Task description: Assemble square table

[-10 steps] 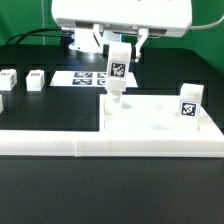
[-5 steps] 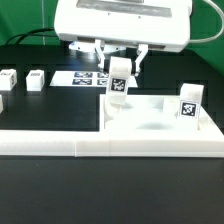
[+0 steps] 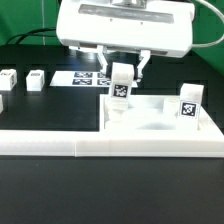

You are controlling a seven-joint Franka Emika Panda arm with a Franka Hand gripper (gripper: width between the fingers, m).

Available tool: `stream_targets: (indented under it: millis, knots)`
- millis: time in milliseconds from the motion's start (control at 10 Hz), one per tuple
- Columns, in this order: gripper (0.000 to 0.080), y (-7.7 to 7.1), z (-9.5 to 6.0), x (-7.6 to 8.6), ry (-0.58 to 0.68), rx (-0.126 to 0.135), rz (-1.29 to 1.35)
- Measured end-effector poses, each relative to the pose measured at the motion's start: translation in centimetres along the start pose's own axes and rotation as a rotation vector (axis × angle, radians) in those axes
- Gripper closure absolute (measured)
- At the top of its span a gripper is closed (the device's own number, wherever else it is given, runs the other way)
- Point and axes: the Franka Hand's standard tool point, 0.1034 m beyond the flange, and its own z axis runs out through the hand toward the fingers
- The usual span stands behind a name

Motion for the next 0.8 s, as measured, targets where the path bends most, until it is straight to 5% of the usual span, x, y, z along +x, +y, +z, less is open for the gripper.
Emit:
stream_targets:
  millis: [300,500,800]
  knots:
    - [0.0506,0.3,0.0,0.1,0.0,-0.004,-0.023]
    - [0.0506,4.6,-3.9,2.8,0.024,0.022,-0.071]
    - [0.0506,7.0,-4.0,2.7,0.036,0.058,-0.029]
